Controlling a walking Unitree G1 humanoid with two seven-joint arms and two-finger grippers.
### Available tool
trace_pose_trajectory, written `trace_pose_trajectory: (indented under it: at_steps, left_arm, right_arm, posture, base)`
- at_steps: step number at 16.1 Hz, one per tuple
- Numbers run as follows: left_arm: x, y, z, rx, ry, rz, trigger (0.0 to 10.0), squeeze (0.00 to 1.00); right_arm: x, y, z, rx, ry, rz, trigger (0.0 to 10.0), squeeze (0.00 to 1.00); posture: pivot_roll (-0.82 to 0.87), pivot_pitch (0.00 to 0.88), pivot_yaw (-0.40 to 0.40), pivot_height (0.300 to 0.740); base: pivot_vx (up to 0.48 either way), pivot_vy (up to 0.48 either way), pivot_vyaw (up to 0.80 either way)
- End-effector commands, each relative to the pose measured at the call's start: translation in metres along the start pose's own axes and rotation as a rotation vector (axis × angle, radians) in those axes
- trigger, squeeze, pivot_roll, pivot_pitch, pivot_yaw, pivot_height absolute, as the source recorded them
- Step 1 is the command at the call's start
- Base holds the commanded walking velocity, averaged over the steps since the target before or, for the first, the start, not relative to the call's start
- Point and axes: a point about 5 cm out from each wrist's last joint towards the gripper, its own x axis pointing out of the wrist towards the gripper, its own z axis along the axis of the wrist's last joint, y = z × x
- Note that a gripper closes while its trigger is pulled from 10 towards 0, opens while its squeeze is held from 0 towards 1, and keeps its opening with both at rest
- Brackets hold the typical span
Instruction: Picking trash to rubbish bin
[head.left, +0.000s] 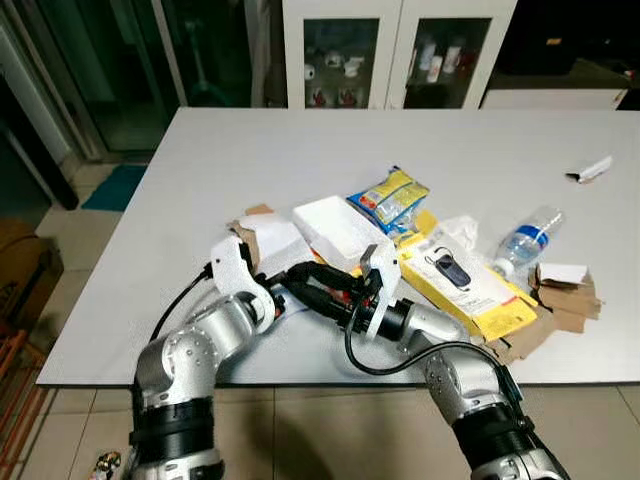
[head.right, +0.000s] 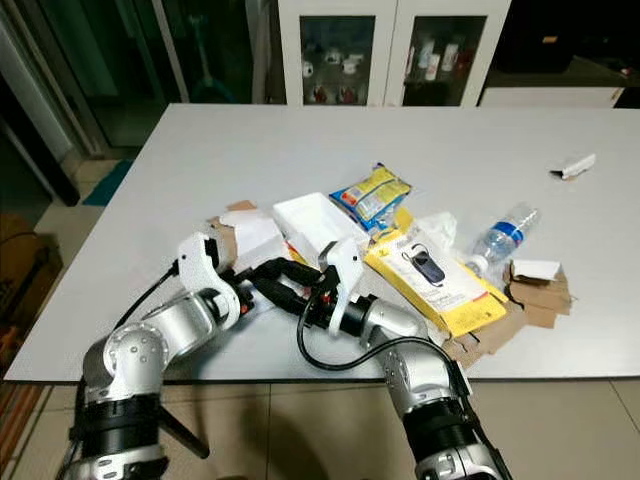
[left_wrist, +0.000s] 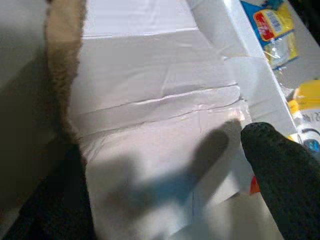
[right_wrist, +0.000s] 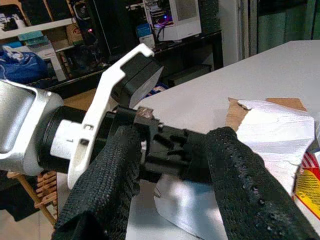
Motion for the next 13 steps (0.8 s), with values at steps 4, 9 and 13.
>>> trace_pose_trajectory:
  at_steps: [4, 9, 13]
  left_arm:
    - [-0.001, 0.008, -0.004, 0.013, 0.024, -0.048, 10.0, 0.00]
    - [-0.008, 0.051, -0.031, 0.042, 0.062, -0.116, 10.0, 0.00]
    - [-0.006, 0.047, -0.042, 0.059, 0.078, -0.243, 10.0, 0.00]
  right_arm:
    - [0.002, 0.001, 0.004, -0.016, -0.006, 0.010, 10.0, 0.00]
    - [0.001, 0.001, 0.004, -0.012, -0.005, 0.011, 10.0, 0.00]
    - [0.002, 0.000, 0.004, -0.012, -0.004, 0.015, 10.0, 0.00]
  posture:
    - [0.10, 0.024, 0.009, 0.740]
    - [0.10, 0.030, 0.004, 0.740]
    - [0.09, 0.027, -0.004, 0.740]
  base:
    - [0.000, 0.000, 0.00]
    - [0.000, 0.000, 0.00]
    - [0.000, 0.000, 0.00]
